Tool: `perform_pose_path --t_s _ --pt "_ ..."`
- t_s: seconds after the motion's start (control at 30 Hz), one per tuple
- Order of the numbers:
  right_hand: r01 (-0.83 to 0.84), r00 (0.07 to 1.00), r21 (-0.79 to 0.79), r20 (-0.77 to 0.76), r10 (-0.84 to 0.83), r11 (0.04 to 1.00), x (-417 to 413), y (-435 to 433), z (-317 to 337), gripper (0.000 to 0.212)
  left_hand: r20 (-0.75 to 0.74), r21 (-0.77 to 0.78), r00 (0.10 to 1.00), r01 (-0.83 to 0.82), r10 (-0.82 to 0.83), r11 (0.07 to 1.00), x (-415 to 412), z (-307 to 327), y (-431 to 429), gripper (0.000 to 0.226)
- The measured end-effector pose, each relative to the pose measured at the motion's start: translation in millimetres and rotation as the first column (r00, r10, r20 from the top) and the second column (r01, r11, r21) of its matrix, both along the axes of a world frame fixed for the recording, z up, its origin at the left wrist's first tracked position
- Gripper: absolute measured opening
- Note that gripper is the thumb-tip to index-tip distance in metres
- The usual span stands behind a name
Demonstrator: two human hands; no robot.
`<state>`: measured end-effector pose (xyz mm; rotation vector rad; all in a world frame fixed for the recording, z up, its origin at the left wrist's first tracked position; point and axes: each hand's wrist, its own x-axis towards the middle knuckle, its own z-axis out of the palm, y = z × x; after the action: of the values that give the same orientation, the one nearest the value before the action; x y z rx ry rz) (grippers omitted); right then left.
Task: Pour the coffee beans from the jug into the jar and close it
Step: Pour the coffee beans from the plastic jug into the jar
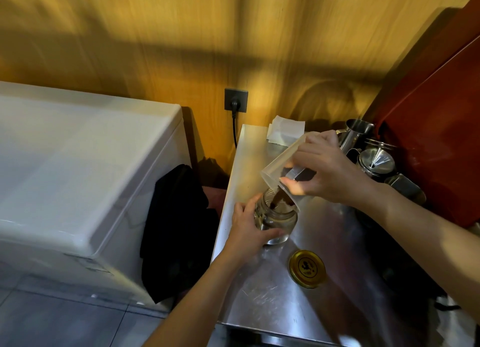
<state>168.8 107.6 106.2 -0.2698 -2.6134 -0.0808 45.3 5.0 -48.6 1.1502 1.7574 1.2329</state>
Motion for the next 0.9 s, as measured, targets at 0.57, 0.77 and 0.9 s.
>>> perform_pose_path --t_s 0.57,0.77,0.9 --pt "-0.089 0.995 0.073 -0.048 0.092 0.993 -0.1 -0.2 -4.8 0.036 -0.017 0.000 1.000 0.011 -0.011 1.000 -0.1 4.6 -3.3 0.089" --pt "-0.030 0.998 0.090 -0.050 0.034 0.995 -0.8 4.3 -9.3 0.025 -0.021 -0.001 1.000 0.009 -0.009 1.000 0.0 3.6 -3.5 0.086" --pt "-0.047 0.997 0.120 -0.055 0.054 0.992 -0.9 2.9 -10.0 0.026 -0.021 0.005 1.000 0.007 -0.006 1.000 -0.2 3.2 -3.5 0.086"
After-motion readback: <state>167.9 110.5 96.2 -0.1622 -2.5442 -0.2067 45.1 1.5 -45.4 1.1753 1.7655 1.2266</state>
